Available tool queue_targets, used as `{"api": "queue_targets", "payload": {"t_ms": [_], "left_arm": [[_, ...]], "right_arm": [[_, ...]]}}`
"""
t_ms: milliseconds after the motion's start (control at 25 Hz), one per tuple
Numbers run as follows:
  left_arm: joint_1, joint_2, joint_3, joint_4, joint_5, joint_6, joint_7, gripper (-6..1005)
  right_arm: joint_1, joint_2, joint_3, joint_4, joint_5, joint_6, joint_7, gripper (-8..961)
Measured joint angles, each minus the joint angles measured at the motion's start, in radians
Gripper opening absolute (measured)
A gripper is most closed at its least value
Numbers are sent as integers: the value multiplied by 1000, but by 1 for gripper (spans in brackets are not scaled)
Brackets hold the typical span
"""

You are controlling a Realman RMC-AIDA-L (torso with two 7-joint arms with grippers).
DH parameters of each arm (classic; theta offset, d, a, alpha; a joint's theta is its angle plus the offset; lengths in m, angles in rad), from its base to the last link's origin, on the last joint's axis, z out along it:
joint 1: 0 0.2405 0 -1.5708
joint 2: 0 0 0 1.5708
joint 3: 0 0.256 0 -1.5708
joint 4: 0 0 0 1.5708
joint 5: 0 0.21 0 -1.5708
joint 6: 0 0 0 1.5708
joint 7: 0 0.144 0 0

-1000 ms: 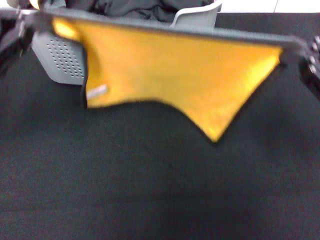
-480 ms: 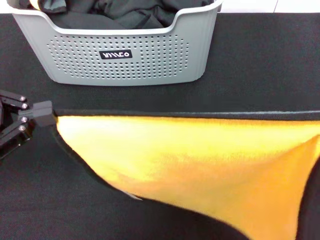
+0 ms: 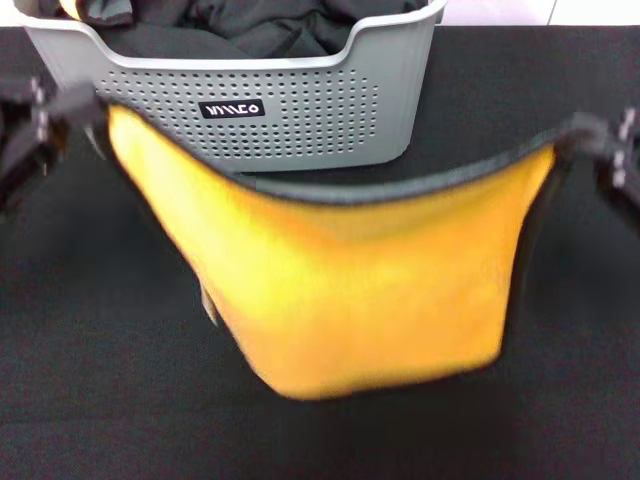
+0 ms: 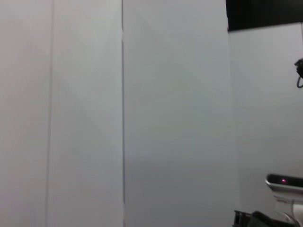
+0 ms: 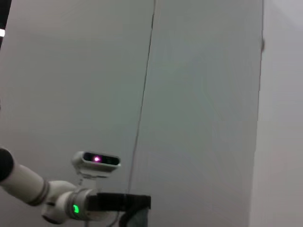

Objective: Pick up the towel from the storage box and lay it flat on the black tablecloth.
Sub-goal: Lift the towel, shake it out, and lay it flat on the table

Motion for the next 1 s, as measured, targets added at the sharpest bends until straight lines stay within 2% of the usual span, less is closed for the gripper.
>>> {"api": "queue_targets", "payload": {"t_ms": [280, 360, 480, 640, 720, 760, 800, 920, 1000], "left_arm": [[-140, -12, -78, -33, -9, -98, -50, 1], [-160, -12, -82, -32, -10, -101, -62, 1], [-156, -12, -80, -25, -13, -92, -72, 1], [-108, -10, -70, -25, 0, -31, -67, 2], [-58, -6, -27, -13, 8, 3, -46, 2], [-58, -6, -27, -13, 8, 3, -46, 3], [9, 1, 74, 22, -17, 8, -12, 5], [78, 21, 175, 66, -114, 10, -4, 8], [136, 52, 272, 124, -235, 12, -20, 11]], "right_arm": [[83, -8, 159, -178, 2, 52, 120, 77], [94, -10, 181, -202, -4, 49, 161, 77], [81, -5, 167, -199, -13, 41, 178, 78], [27, 3, 105, -149, -19, -4, 174, 80], [-5, 6, 72, -138, -11, -48, 173, 80], [-30, 8, 54, -142, 4, -81, 174, 81], [-49, 9, 41, -148, 20, -105, 178, 81], [-110, 6, 12, -208, 101, -184, 221, 82], [-150, 3, 13, -282, 151, -209, 270, 83]]}}
